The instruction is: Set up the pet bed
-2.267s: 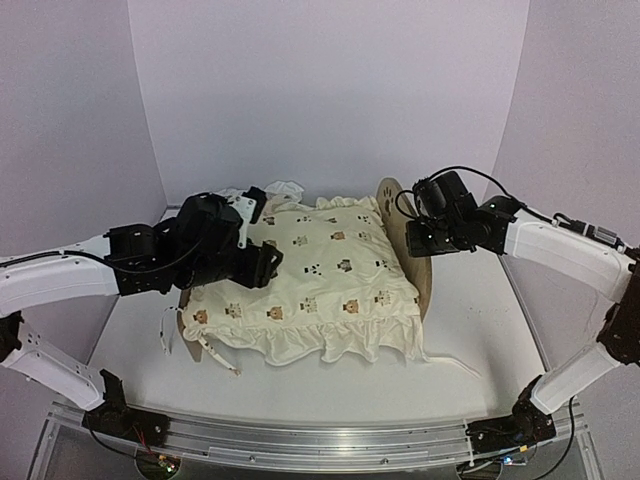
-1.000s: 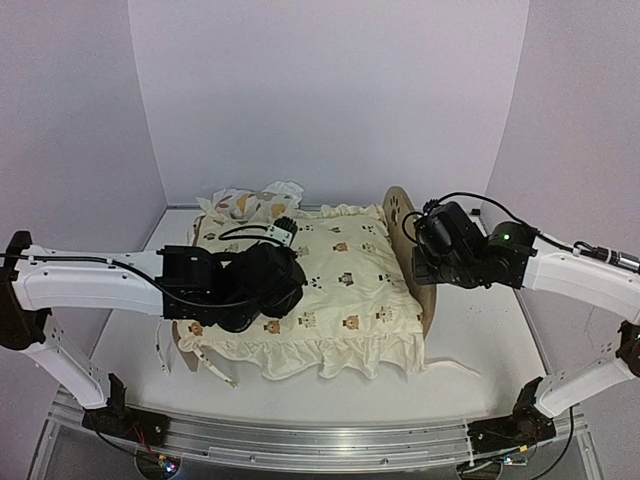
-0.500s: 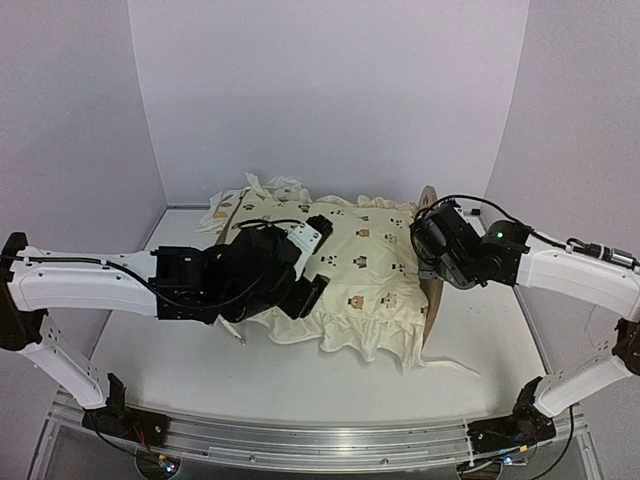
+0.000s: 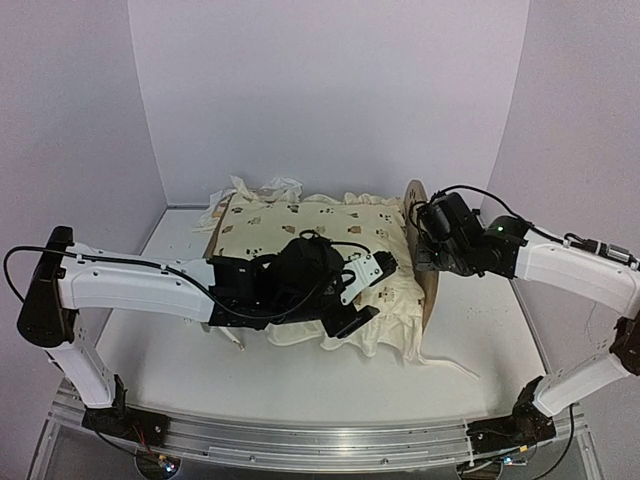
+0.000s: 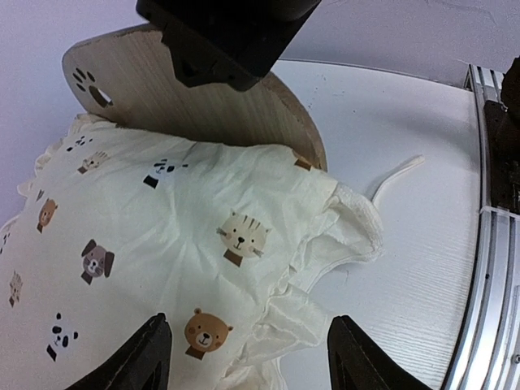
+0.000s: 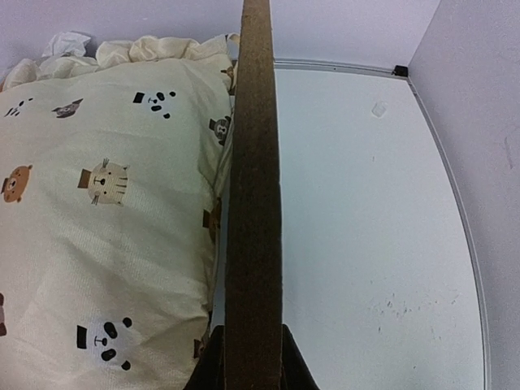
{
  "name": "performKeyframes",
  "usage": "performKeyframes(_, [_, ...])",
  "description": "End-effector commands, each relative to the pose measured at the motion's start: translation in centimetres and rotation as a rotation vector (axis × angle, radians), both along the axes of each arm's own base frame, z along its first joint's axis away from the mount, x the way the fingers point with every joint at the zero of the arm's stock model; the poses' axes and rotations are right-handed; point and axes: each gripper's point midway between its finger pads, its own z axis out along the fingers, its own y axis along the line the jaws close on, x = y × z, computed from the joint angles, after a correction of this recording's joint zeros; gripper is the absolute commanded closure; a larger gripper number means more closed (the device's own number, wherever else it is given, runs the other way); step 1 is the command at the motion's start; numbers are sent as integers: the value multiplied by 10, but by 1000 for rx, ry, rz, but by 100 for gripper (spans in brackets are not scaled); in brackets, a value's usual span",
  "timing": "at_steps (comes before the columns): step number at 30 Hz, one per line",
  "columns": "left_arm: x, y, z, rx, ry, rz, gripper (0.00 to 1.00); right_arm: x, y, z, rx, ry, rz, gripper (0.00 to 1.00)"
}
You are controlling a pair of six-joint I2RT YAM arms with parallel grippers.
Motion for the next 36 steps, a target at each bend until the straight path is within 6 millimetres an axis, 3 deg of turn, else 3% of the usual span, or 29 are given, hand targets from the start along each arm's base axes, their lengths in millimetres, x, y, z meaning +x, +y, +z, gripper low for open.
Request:
performKeyframes(1, [0,-13,44,-104,-53,-36,33,-10,66,3,-5,65,358,99])
performKeyframes(4, [0,-14,43,-96,-61,-40,33,-4,81,5,20,70,391,100])
performKeyframes(9, [4,-19,31,-59,-83,-40,28,5,83,1,27,77,337,98])
performKeyframes(15, [13,-31,17,-13,-123,-32,16,1,79,6,34,73,333,77])
performKeyframes(20, [26,-43,2,43,-179,-9,11,-5,68,17,32,44,332,42])
performKeyframes(23, [33,-51,-10,82,-210,2,10,-9,58,19,11,28,319,26])
performKeyframes(27, [44,-57,-25,128,-237,35,11,-16,46,22,5,11,304,16])
performKeyframes(36, [56,-54,-41,187,-264,94,16,-36,10,30,1,-32,252,7])
